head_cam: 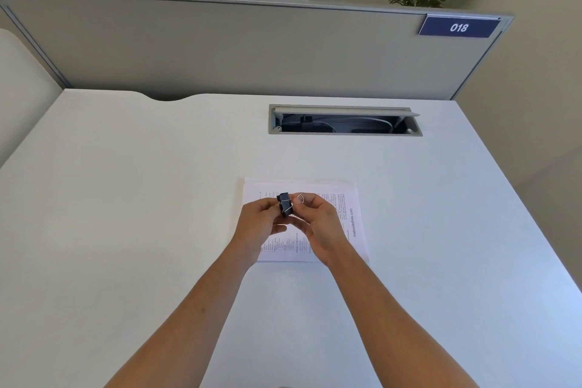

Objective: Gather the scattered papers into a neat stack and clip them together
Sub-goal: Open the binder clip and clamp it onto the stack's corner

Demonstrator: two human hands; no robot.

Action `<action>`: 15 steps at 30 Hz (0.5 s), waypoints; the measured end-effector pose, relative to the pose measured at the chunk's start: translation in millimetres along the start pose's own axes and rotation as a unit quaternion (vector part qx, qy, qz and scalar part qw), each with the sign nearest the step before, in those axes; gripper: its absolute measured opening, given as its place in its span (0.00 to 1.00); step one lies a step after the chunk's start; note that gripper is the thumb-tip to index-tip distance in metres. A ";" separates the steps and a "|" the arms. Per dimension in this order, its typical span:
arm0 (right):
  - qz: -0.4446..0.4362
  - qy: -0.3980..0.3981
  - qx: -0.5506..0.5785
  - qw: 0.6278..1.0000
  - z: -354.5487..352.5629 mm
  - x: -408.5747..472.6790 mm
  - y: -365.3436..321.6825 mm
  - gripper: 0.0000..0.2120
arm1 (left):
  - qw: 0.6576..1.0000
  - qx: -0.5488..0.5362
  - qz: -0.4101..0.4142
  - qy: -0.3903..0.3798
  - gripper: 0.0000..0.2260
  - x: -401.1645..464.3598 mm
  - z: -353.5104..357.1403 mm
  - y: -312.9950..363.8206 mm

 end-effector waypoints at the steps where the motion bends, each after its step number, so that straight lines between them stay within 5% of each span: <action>1: -0.005 0.005 -0.009 1.000 -1.4 0.1 0.8 0.09 | 1.000 0.012 0.006 -0.005 0.08 -0.1 -0.1 -0.1; 10: -0.005 0.012 0.018 1.000 -11.3 2.7 3.9 0.05 | 0.999 -0.012 0.043 -0.017 0.12 -5.3 3.3 0.0; 15: -0.015 0.002 0.017 1.000 -12.9 3.0 2.4 0.05 | 0.983 0.100 0.154 0.028 0.05 -3.3 2.8 -6.3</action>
Point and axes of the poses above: each hand's wrist, its own x-axis towards the middle knuckle, its own z-axis out of the palm, y = z × x, the point moved 3 cm from there along x, towards the middle knuckle, and after that the axes turned 7 degrees about y, right-handed, at the moved point
